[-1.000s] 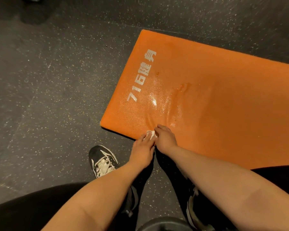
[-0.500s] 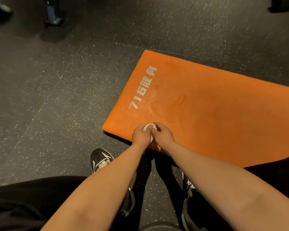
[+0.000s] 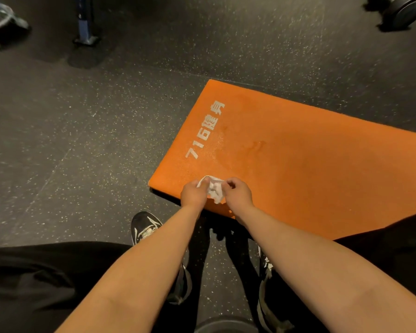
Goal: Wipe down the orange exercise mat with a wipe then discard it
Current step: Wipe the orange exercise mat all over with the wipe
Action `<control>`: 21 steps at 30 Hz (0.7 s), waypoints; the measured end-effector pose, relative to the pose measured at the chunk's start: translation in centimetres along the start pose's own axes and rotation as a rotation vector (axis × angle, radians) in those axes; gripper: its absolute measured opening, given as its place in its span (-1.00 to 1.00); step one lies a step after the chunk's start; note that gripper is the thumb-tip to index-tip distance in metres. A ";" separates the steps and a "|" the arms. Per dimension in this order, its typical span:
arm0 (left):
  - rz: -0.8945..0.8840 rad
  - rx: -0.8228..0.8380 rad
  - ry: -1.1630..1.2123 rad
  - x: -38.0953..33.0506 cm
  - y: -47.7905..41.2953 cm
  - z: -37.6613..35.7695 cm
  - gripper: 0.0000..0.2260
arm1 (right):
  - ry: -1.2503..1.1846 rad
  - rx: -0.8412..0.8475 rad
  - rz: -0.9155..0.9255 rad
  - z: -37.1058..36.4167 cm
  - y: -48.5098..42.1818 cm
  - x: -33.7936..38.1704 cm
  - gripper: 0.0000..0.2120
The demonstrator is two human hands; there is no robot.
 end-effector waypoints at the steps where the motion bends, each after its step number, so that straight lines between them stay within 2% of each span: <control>1: -0.037 -0.005 -0.060 0.1 0.1 0.1 -0.64 | 0.017 -0.047 -0.029 0.4 -0.1 0.1 -0.86; 4: -0.172 -0.025 -0.229 0.4 0.2 0.6 -0.80 | 0.044 -0.138 -0.091 1.3 -0.5 0.0 -0.86; 6: -0.244 -0.023 -0.277 0.2 0.4 0.7 -0.83 | 0.050 -0.135 -0.097 1.2 -0.5 -0.2 -0.82; 10: -0.206 -0.030 -0.190 -0.5 0.8 0.5 -0.79 | 0.069 -0.104 -0.074 0.5 -0.1 -0.1 -0.81; 15: -0.115 -0.071 -0.240 -0.4 0.5 1.2 -0.64 | 0.061 -0.172 -0.142 1.6 -0.4 -0.5 -0.84; 21: -0.299 -0.029 -0.371 -0.6 1.6 0.7 -0.70 | 0.087 -0.147 -0.132 1.2 -0.7 -0.6 -0.83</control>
Point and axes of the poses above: each hand's wrist, its own y-axis away from the middle knuckle, its own z-axis out of the back of the hand, x = y × z, the point moved 2 cm from there along -y, towards the middle knuckle, and after that the axes turned 4 degrees about x, right-handed, at the moved point
